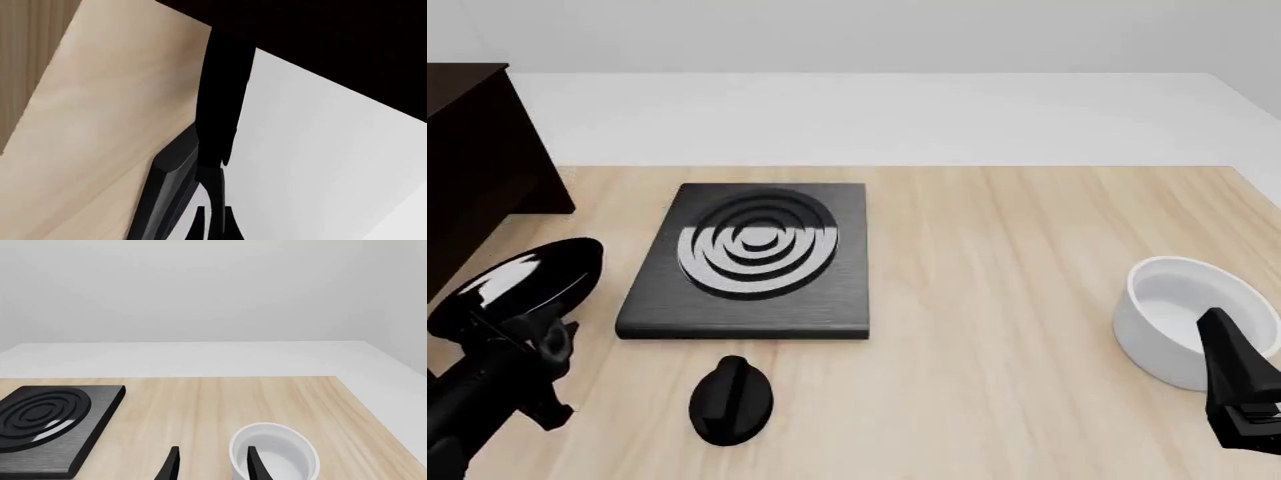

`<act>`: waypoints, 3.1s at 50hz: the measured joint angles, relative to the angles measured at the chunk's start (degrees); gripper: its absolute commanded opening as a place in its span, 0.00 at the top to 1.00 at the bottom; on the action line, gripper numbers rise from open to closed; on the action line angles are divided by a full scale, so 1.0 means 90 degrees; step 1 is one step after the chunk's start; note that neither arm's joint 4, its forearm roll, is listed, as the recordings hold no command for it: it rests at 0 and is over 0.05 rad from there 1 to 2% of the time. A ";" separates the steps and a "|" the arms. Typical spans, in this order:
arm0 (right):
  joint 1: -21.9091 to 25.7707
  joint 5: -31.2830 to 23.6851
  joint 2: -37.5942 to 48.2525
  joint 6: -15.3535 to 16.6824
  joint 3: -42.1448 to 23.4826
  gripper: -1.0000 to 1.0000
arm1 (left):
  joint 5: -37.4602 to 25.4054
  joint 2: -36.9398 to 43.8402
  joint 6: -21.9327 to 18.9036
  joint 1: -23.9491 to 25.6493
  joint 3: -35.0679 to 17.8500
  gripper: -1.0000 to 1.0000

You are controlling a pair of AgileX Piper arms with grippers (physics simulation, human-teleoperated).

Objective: Put the frying pan under the cabinet shelf.

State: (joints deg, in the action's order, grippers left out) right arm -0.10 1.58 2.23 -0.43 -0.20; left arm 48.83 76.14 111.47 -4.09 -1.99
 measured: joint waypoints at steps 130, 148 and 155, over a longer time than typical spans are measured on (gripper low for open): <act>0.0000 0.0000 0.0000 0.0000 0.0000 0.00 | 0.1831 0.3782 -0.2475 -0.2243 -0.1784 0.00; 0.0001 0.0000 0.0000 0.0000 0.0000 0.00 | 0.1698 0.3745 -0.3179 -0.1998 -0.1821 0.00; 0.0000 0.0000 -0.0001 -0.0001 0.0000 0.00 | 0.1707 0.3748 -0.3593 -0.1865 -0.1820 0.00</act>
State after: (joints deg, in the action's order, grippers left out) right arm -0.09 1.58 2.22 -0.44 -0.20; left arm 64.19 109.87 79.13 -20.87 -18.37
